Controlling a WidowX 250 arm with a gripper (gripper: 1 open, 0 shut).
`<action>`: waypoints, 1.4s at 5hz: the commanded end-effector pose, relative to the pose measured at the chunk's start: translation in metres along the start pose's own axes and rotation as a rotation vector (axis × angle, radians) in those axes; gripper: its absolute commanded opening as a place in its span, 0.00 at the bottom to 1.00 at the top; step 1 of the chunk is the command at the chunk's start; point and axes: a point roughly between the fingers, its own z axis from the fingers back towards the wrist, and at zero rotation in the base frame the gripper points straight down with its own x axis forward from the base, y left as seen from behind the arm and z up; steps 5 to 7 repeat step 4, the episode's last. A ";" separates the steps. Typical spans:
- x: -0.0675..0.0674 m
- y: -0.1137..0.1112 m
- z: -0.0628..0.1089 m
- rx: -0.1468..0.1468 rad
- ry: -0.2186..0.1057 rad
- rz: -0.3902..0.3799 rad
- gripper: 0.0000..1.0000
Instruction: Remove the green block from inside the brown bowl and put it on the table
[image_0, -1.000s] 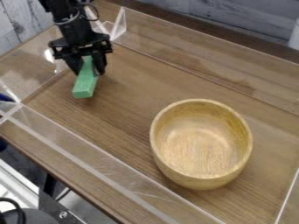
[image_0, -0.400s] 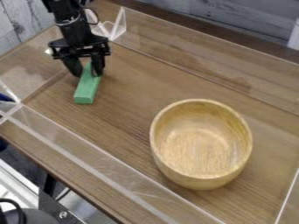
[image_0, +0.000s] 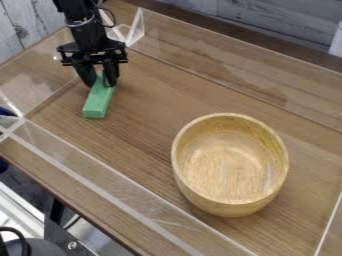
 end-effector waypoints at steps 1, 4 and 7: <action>0.014 -0.009 0.014 0.002 -0.032 -0.049 0.00; 0.019 -0.018 0.035 0.036 -0.026 -0.021 0.00; 0.019 -0.018 0.035 0.036 -0.026 -0.021 0.00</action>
